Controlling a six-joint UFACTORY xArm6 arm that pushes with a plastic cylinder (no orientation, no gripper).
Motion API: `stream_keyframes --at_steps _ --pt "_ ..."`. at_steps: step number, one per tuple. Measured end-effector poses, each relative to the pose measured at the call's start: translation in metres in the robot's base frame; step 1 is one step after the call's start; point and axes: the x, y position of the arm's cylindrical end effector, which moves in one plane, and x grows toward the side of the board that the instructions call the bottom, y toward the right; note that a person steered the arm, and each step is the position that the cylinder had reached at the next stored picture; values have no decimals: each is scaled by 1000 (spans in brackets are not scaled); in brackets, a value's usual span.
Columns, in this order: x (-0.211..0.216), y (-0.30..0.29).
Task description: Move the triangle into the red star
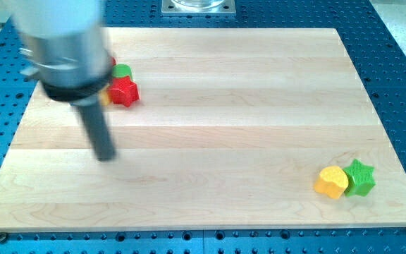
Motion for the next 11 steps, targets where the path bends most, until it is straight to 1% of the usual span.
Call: stream_keyframes --at_steps 1,2,3,5,6,8,9,10,11 --pt "-39 -65" --pt "-65 -78" --pt "-87 -35" --pt "-91 62" --pt "-91 79" --pt "-168 89" --pt "-171 133" --pt "-105 213" --pt "-47 263"
